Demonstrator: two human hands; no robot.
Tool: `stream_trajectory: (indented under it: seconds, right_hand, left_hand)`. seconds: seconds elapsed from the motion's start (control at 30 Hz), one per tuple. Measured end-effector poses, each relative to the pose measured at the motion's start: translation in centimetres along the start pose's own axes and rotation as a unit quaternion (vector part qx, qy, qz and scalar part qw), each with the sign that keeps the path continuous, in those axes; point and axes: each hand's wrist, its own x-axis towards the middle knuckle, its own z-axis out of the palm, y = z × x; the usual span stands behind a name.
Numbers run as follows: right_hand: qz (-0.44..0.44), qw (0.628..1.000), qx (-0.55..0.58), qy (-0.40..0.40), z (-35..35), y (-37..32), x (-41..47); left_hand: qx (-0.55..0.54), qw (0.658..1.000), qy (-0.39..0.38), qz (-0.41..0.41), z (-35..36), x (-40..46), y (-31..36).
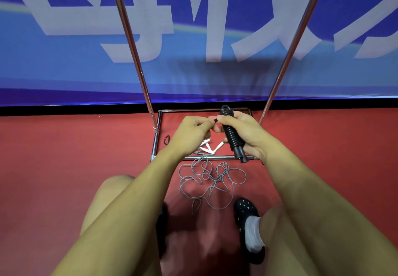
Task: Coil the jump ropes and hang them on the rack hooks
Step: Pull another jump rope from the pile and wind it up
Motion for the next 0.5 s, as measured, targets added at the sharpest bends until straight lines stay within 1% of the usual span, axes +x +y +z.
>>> stream_trajectory:
  seconds: [0.13,0.23,0.3,0.37,0.43,0.47,0.5]
  right_hand:
    - [-0.033,0.999,0.009,-0.006,-0.2,0.0,-0.2]
    - [-0.035,0.999,0.016,0.018,-0.1,0.4,-0.1]
    - [-0.045,0.998,-0.016,0.04,0.1,0.8,0.1]
    - [-0.061,0.993,-0.078,0.06,0.4,1.1,0.4]
    - [-0.048,0.99,-0.114,0.073,0.9,1.2,0.4]
    - [-0.026,0.992,-0.1,0.074,1.0,1.0,0.3]
    - [-0.007,0.996,-0.063,0.068,1.1,0.9,0.3]
  left_hand:
    - [0.002,1.0,-0.009,-0.02,0.2,0.2,-0.1]
    - [0.013,0.999,-0.015,-0.043,0.5,0.5,-0.4]
    - [0.022,0.998,-0.027,-0.051,0.8,0.5,-0.6]
    - [0.033,0.997,-0.047,-0.051,1.2,0.4,-0.9]
    - [0.049,0.996,-0.056,-0.05,1.5,0.3,-1.1]
    - [0.051,0.996,-0.054,-0.053,1.5,0.2,-1.0]
    - [0.05,0.996,-0.048,-0.056,1.5,0.3,-1.0]
